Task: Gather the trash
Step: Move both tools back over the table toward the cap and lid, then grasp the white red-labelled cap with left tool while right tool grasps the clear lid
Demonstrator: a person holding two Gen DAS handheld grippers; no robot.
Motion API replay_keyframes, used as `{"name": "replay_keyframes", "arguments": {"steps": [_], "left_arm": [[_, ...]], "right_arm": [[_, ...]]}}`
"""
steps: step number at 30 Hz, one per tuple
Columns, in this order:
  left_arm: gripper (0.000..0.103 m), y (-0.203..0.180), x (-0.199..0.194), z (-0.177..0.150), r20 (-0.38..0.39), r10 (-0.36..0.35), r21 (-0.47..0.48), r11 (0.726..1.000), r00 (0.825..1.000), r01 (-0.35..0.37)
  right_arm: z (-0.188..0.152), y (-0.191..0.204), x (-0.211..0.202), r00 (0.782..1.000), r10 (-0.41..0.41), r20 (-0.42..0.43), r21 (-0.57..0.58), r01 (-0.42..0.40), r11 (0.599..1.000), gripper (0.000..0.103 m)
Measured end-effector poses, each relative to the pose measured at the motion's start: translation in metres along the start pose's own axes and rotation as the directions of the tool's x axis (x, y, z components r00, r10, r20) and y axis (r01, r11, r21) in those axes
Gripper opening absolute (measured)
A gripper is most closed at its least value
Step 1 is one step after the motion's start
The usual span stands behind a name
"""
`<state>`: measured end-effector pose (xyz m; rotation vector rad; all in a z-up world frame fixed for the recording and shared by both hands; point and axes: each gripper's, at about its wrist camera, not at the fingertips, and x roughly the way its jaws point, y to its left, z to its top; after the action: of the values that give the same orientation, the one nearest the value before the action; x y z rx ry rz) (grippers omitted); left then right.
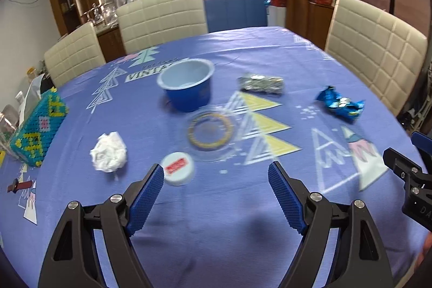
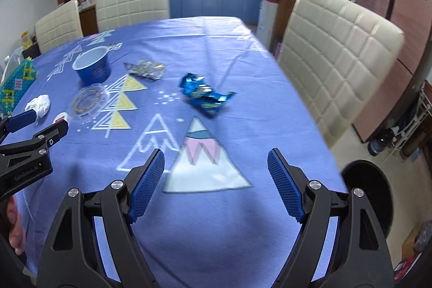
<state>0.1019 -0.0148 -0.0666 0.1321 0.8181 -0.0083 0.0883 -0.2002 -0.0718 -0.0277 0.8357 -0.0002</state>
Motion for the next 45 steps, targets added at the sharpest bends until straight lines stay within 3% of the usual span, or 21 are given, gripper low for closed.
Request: {"name": "replay_keyframes", "arguments": {"steps": [7, 10, 15, 16, 18, 19, 20, 27, 32, 35, 40, 45], "left_arm": [[0.078, 0.043, 0.048, -0.002, -0.117, -0.021, -0.055, 0.998, 0.993, 0.015], [0.078, 0.053, 0.063, -0.004, -0.152, -0.067, -0.077, 0.996, 0.986, 0.055], [0.077, 0.056, 0.068, -0.005, -0.136, -0.079, -0.068, 0.995, 0.988, 0.070], [0.075, 0.056, 0.068, -0.005, -0.130, -0.081, -0.069, 0.995, 0.988, 0.072], [0.058, 0.057, 0.066, -0.004, -0.110, -0.083, -0.065, 0.995, 0.990, 0.076], [0.043, 0.058, 0.065, -0.003, -0.103, -0.087, -0.058, 0.995, 0.991, 0.081], [0.039, 0.058, 0.064, -0.002, -0.103, -0.088, -0.052, 0.995, 0.991, 0.083], [0.039, 0.084, 0.050, -0.001, -0.056, -0.031, -0.093, 0.995, 0.998, 0.026], [0.039, 0.101, 0.046, -0.001, -0.037, 0.033, -0.092, 0.995, 0.999, -0.036], [0.039, 0.111, 0.052, -0.001, -0.050, 0.054, -0.105, 0.993, 0.997, -0.059], [0.038, 0.122, 0.058, 0.002, -0.057, 0.071, -0.127, 0.989, 0.996, -0.078], [0.039, 0.124, 0.060, 0.002, -0.059, 0.068, -0.132, 0.988, 0.996, -0.075]], "right_arm": [[0.022, 0.050, 0.023, 0.999, 0.039, -0.015, -0.061, -0.040, 0.997, 0.079], [0.027, 0.061, 0.029, 0.999, 0.047, -0.020, -0.071, -0.049, 0.996, 0.079], [0.029, 0.073, 0.041, 0.998, 0.045, -0.041, -0.087, -0.048, 0.995, 0.079], [0.029, 0.075, 0.043, 0.998, 0.040, -0.045, -0.094, -0.044, 0.995, 0.079], [0.030, 0.079, 0.045, 0.998, 0.036, -0.050, -0.105, -0.041, 0.994, 0.079], [0.031, 0.083, 0.046, 0.998, 0.037, -0.054, -0.111, -0.043, 0.993, 0.079], [0.032, 0.086, 0.047, 0.998, 0.040, -0.057, -0.115, -0.046, 0.992, 0.079], [0.044, 0.128, 0.053, 0.989, 0.128, -0.076, -0.187, -0.141, 0.972, 0.080], [0.053, 0.162, 0.074, 0.972, 0.198, -0.125, -0.200, -0.220, 0.955, 0.090], [0.060, 0.174, 0.090, 0.971, 0.189, -0.146, -0.207, -0.217, 0.954, 0.095], [0.067, 0.182, 0.113, 0.950, 0.236, -0.203, -0.168, -0.272, 0.948, 0.095], [0.062, 0.190, 0.115, 0.965, 0.199, -0.172, -0.221, -0.235, 0.947, 0.093]]}}
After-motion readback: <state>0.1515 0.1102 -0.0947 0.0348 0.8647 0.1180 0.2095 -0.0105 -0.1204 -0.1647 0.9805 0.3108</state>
